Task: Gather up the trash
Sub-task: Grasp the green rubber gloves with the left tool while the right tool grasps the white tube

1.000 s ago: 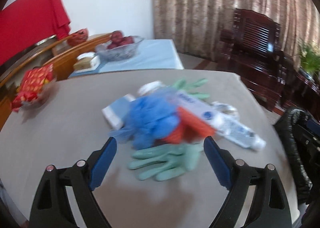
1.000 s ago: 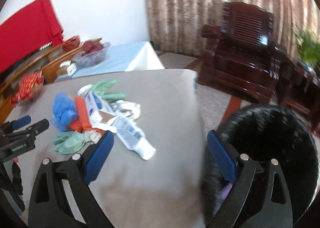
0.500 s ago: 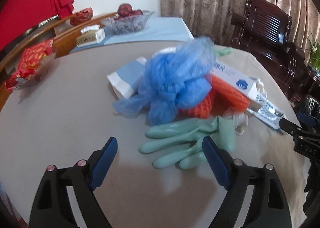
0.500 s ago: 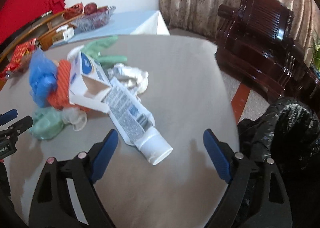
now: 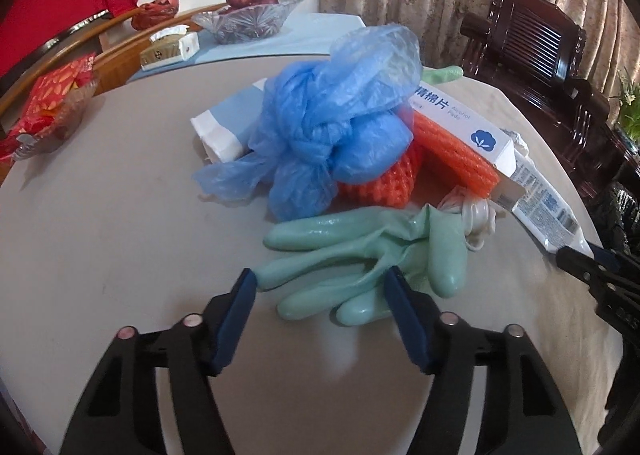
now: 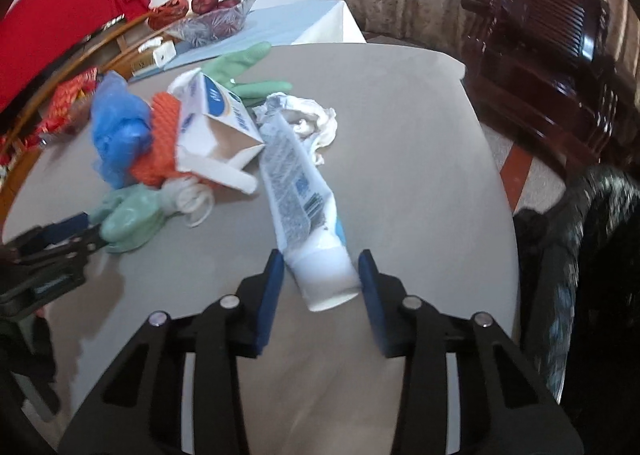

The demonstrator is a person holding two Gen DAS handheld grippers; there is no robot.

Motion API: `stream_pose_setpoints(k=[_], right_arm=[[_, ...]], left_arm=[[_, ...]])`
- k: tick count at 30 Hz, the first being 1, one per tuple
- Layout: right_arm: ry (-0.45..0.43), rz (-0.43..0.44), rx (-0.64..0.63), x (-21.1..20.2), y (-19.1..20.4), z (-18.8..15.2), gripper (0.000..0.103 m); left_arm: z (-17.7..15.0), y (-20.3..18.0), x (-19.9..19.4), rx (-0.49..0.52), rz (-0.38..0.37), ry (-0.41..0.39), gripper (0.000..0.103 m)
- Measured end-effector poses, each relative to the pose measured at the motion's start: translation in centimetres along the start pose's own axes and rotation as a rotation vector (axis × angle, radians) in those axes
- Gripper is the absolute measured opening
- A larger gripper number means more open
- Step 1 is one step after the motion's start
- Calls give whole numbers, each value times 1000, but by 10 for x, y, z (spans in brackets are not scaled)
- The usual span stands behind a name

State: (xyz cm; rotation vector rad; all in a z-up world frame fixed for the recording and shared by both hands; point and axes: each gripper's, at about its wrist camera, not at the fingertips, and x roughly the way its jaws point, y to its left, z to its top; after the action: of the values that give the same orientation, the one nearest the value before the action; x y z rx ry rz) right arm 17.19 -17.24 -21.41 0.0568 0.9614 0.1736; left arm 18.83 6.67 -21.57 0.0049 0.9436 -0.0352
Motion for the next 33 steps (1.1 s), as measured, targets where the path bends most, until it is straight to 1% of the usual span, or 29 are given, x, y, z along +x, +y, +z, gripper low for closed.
stream_pose_setpoints(k=[2, 5, 6, 7, 8, 9, 11, 13, 17, 18, 19, 20, 21, 24, 27, 30, 33], right_arm=[[14, 14, 32, -8, 1, -9, 31], [43, 13, 38, -16, 8, -24, 30], [62, 21, 29, -17, 12, -30, 30], [62, 20, 21, -18, 14, -34, 30], [57, 16, 11, -20, 16, -36, 35], [58, 17, 0, -20, 18, -37, 44], [45, -1, -14, -20, 20, -34, 56], [30, -18, -9, -17, 18, -29, 58], [20, -40, 12, -5, 9, -20, 59], [15, -41, 4, -3, 7, -18, 54], [12, -41, -4, -2, 7, -17, 46], [8, -40, -11, -3, 7, -16, 39], [9, -26, -2, -3, 5, -16, 38], [8, 1, 31, -9, -2, -18, 38], [-3, -3, 43, -17, -6, -21, 38], [-7, -3, 73, -23, -11, -22, 36], [-8, -17, 73, -25, -12, -21, 36]], left_arm=[[-3, 0, -3, -8, -24, 10, 49], [-8, -5, -9, 10, -19, 3, 45], [-11, -7, -12, 12, -27, 6, 44], [-12, -7, -14, 11, -34, 10, 43], [-15, -8, -15, 8, -48, 19, 43], [-18, -9, -16, 9, -66, 36, 42], [-23, -10, -17, 19, -73, 43, 42], [-24, -12, -19, 30, -65, 32, 43], [-16, -12, -20, 14, -68, 19, 56], [-14, -13, -20, 14, -67, 17, 60], [-12, -16, -19, 21, -65, 10, 61], [-11, -19, -19, 29, -61, 3, 65], [-8, -23, -17, 43, -57, -3, 67], [-2, -30, -14, 60, -58, -6, 67], [2, -35, -18, 71, -59, -37, 70], [4, -42, -17, 102, -66, -55, 74], [7, -52, -10, 140, -39, -65, 76]])
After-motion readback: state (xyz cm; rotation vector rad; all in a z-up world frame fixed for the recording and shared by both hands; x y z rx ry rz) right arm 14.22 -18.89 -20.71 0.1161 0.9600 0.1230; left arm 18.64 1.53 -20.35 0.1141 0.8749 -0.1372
